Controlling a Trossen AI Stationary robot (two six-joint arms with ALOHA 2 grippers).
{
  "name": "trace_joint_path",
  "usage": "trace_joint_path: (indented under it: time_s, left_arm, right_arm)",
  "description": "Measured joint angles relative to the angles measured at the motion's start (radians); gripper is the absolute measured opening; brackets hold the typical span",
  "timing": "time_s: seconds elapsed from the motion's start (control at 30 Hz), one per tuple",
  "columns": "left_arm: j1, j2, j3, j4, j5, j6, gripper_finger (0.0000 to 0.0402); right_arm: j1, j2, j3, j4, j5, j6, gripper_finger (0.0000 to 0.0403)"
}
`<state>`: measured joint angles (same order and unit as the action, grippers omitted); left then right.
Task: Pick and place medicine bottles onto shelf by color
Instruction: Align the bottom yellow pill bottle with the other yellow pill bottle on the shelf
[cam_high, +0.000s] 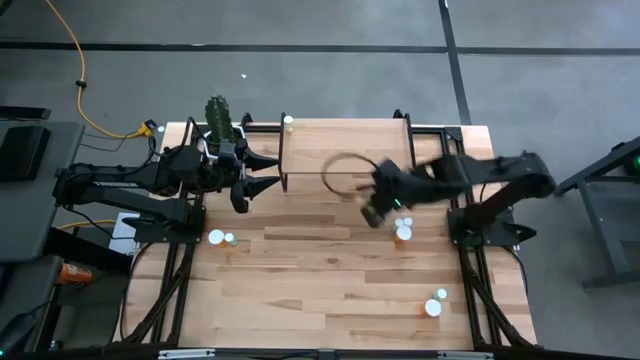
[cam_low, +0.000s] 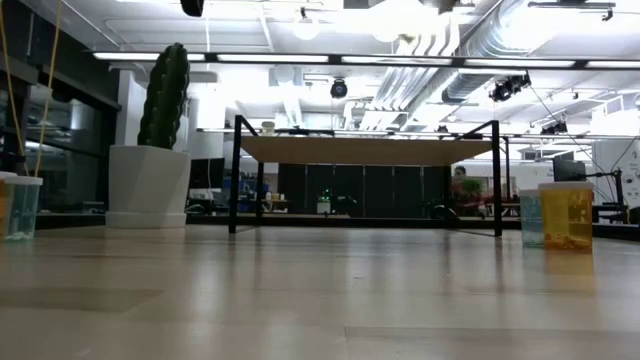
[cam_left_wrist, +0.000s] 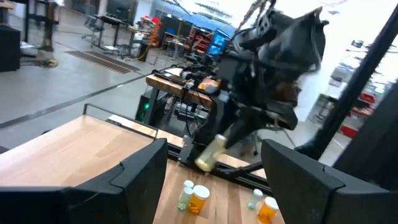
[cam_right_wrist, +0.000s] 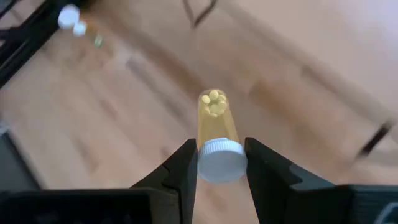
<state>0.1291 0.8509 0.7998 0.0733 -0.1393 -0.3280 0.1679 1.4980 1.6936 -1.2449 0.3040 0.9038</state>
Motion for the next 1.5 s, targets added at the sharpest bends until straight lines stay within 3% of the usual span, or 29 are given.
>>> trace_joint_path:
  time_s: [0.2, 0.4, 0.53, 0.83, 0.93, 1.07, 1.27, 1.5]
  left_arm:
    - [0.002, 0.081, 0.037, -0.136, -0.175, -0.066, 0.025]
    - [0.0, 0.238, 0.163, -0.303, -0.139, -0.047, 0.025]
    - [0.001, 0.317, 0.254, -0.387, -0.157, 0.025, 0.025]
    - [0.013, 0.4, 0.328, -0.44, -0.495, 0.208, 0.025]
    - [0.039, 0.426, 0.329, -0.44, -0.541, 0.235, 0.024]
    - [0.066, 0.476, 0.328, -0.394, -0.523, 0.235, 0.0189]
    - [0.085, 0.542, 0.329, -0.309, -0.425, 0.276, 0.0028]
    - [0.102, 0.561, 0.315, -0.262, -0.384, 0.287, 0.0003]
  right_arm:
    - [-0.156, 0.17, 0.205, -0.002, -0.016, -0.288, 0.0103]
    - [-0.243, 0.316, 0.343, -0.003, -0.037, -0.457, 0.0103]
    - [-0.286, 0.395, 0.422, -0.005, -0.107, -0.519, 0.0103]
    - [-0.33, 0.46, 0.499, -0.03, -0.183, -0.572, 0.0103]
    - [-0.342, 0.46, 0.499, -0.031, -0.183, -0.572, 0.0103]
    - [-0.356, 0.459, 0.499, -0.032, -0.183, -0.572, 0.0103]
    - [-0.36, 0.46, 0.499, -0.044, -0.184, -0.586, 0.0103]
    - [-0.377, 0.46, 0.484, -0.082, -0.159, -0.589, 0.0103]
